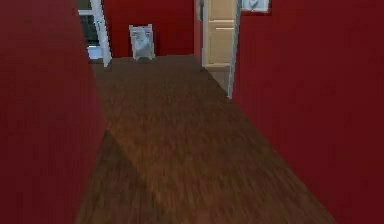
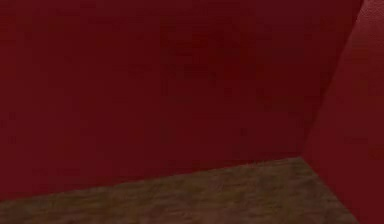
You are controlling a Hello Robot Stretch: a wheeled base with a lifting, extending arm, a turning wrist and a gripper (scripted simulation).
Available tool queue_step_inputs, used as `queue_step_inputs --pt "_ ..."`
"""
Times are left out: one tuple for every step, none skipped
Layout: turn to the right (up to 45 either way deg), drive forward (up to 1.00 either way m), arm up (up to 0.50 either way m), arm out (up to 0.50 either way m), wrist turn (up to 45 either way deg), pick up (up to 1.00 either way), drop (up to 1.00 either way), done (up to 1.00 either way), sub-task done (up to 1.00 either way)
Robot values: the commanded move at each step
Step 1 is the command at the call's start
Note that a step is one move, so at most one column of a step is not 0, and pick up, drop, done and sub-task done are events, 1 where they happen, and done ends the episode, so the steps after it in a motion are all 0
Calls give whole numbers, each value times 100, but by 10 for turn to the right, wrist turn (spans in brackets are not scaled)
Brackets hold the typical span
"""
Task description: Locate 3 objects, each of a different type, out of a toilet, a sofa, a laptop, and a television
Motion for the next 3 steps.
queue_step_inputs --pt "0 100 0 0 0 0 0 0 0" --pt "0 100 0 0 0 0 0 0 0" --pt "0 100 0 0 0 0 0 0 0"
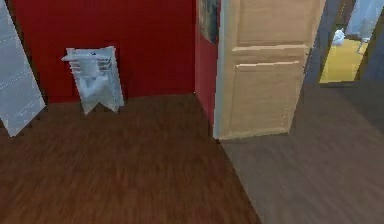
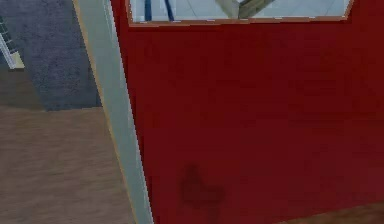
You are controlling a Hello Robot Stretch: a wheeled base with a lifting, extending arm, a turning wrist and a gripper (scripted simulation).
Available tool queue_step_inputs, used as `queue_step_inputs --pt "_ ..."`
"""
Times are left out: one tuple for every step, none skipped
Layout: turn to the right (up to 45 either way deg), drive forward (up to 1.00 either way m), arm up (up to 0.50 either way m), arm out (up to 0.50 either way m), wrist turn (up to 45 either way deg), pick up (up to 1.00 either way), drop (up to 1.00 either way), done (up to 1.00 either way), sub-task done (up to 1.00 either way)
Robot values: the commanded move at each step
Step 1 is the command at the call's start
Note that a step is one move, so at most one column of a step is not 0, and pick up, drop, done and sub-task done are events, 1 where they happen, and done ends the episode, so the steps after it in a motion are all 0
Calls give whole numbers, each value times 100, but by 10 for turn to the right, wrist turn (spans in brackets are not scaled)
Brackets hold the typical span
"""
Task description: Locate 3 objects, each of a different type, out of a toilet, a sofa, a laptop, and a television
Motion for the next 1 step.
queue_step_inputs --pt "30 0 0 0 0 0 0 0 0"
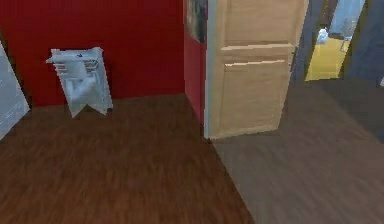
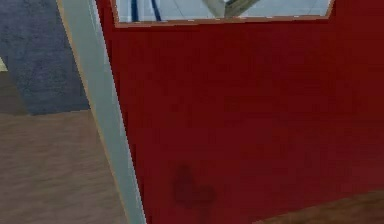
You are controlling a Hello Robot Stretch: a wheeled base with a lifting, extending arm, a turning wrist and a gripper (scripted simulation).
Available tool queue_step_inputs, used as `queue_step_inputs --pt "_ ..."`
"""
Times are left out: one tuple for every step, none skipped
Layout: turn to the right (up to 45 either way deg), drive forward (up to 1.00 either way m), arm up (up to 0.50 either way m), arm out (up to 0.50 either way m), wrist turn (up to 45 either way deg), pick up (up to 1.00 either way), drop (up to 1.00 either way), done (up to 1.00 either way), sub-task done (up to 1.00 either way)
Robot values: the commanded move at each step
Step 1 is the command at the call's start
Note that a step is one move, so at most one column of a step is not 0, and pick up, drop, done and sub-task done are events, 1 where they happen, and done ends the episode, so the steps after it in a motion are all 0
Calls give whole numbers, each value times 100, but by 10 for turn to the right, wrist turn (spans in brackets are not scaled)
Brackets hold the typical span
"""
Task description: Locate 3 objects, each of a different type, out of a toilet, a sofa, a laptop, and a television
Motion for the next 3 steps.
queue_step_inputs --pt "0 30 0 0 0 0 0 0 0" --pt "450 0 0 0 0 0 0 0 0" --pt "30 0 0 0 0 0 0 0 0"
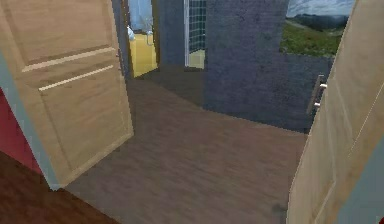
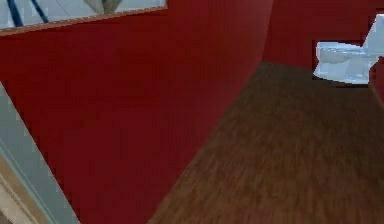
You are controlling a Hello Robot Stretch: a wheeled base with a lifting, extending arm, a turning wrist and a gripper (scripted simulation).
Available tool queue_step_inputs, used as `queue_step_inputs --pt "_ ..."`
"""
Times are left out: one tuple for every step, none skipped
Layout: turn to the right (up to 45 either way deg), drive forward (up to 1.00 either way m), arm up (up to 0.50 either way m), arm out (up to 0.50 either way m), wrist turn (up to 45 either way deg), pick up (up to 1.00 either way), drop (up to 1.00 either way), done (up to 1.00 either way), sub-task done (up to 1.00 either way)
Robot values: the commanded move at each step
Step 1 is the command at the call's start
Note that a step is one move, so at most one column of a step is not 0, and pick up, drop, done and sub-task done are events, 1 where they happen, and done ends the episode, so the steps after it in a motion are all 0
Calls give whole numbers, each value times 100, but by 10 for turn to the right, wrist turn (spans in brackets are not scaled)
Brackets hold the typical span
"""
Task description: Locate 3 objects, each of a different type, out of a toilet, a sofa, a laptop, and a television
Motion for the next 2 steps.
queue_step_inputs --pt "0 20 0 0 0 0 0 0 0" --pt "-30 0 0 0 0 0 0 0 0"
